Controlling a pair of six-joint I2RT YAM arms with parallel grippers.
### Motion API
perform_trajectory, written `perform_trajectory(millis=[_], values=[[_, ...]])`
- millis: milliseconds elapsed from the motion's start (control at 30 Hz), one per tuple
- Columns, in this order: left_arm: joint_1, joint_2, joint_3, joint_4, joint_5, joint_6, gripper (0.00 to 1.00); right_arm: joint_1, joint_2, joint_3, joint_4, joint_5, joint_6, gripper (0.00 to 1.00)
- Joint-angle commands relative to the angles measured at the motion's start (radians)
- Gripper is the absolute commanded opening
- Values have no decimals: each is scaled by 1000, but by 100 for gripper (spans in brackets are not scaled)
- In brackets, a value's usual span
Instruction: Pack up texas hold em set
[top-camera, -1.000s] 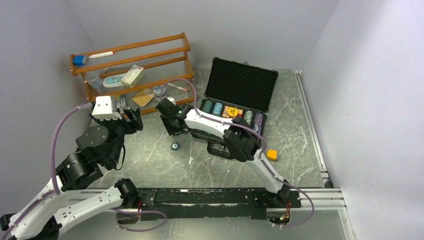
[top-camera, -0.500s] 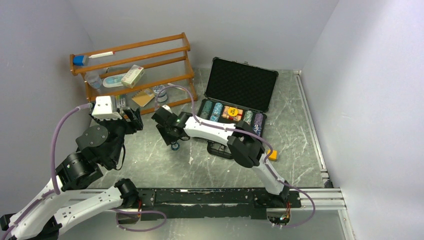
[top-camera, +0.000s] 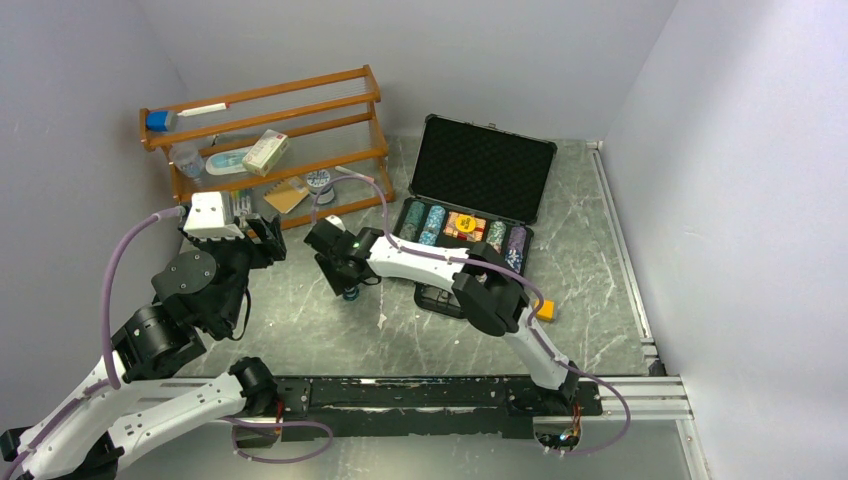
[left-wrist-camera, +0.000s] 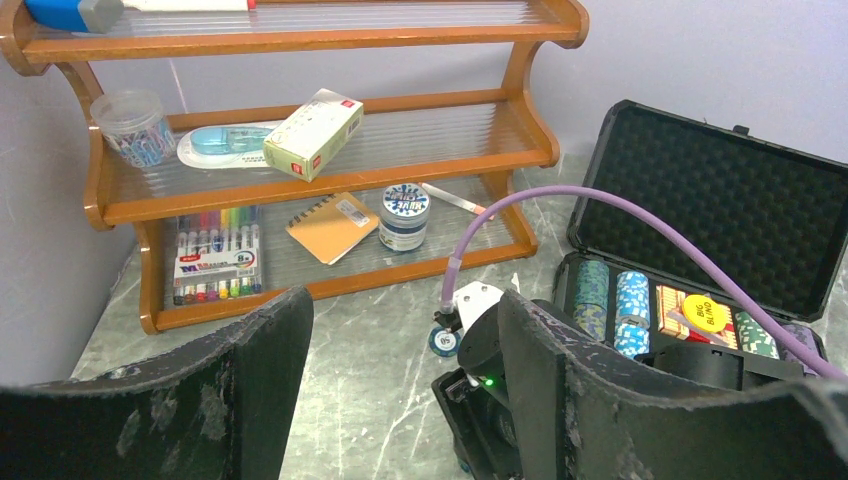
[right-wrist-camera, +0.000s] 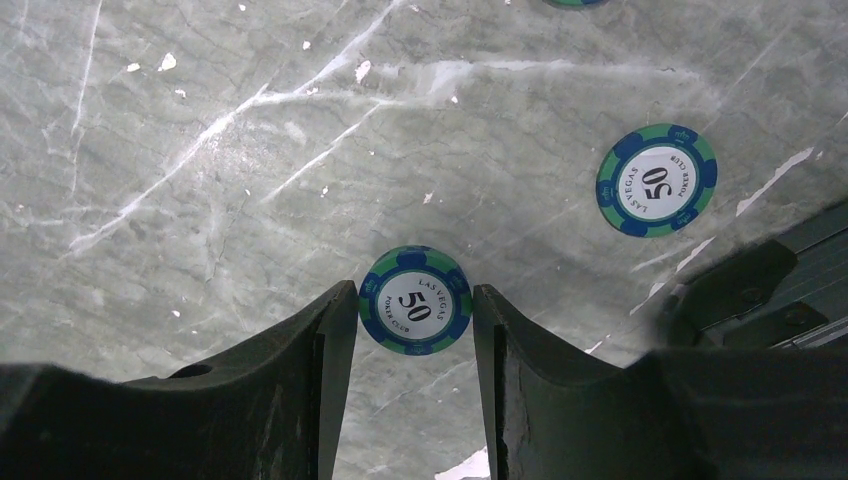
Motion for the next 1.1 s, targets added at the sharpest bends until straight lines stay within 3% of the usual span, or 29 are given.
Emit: perform_trajectory(millis=[0, 600, 900, 1067], values=[[2, 2, -8, 5, -2, 2, 72, 0, -3, 0, 0, -14, 6, 50], [2, 6, -8, 7, -4, -1, 72, 0, -14, 14, 19, 11, 12, 58], [2, 4, -10, 7, -7, -1, 72, -32, 15, 106, -13, 234, 66, 64], [2, 2, -10, 8, -6, 1, 72, -86, 60, 122, -27, 237, 62, 66]])
